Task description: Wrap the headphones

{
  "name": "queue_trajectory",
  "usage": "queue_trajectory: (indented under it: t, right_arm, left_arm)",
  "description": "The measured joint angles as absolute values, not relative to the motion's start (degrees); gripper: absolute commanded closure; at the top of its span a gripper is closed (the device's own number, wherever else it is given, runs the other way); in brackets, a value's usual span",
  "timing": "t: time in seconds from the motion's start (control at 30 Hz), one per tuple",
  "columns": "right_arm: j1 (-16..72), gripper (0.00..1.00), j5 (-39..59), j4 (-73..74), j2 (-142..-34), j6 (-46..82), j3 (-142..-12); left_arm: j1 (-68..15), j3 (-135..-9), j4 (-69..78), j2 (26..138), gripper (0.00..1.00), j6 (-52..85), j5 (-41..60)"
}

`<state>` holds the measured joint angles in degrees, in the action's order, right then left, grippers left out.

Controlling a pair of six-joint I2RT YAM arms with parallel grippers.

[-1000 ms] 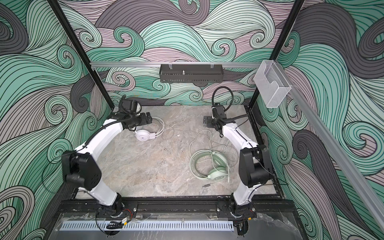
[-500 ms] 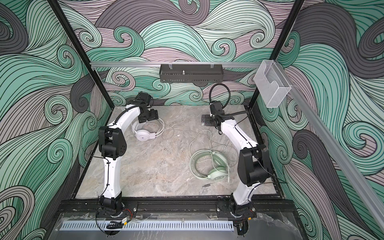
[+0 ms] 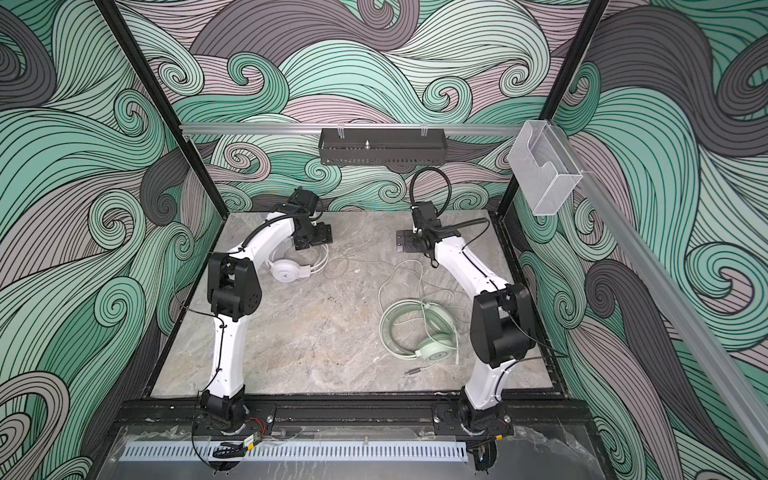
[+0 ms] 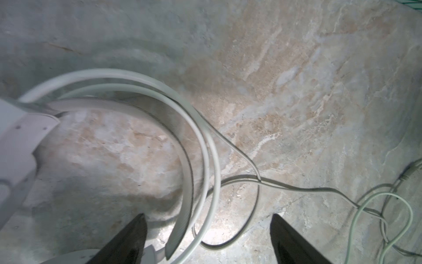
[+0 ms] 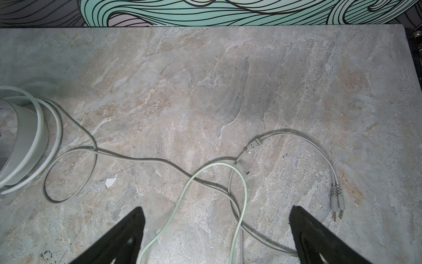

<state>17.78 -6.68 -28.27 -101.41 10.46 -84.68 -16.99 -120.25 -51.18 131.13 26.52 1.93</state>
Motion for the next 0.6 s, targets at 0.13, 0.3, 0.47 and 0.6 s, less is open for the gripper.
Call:
queue_trajectory:
  t: [0.13, 0.3, 0.47, 0.6]
  right_arm:
    - [17.78, 0.01, -6.70, -28.32, -101.41, 10.46, -84.73]
    - [17.78, 0.01, -6.70, -28.36, -101.41, 10.46, -84.73]
    - [17.78, 0.01, -6.70, -28.38, -101.41, 10.46, -84.73]
    - [17.78, 0.01, -6.72, -28.45, -101.41, 10.46, -84.73]
  left_arm:
    - [-17.87, -120.27, -50.92, 133.93, 0.17, 27.46, 2.02]
    - [-18.09, -120.40, -50.94, 137.19, 0.26, 28.42, 0.89]
    - [-18.11, -122.17, -50.78, 139.17, 0.37, 29.39, -0.64]
    - [-18.11, -125.47, -50.37, 141.34, 0.46, 29.98, -1.30]
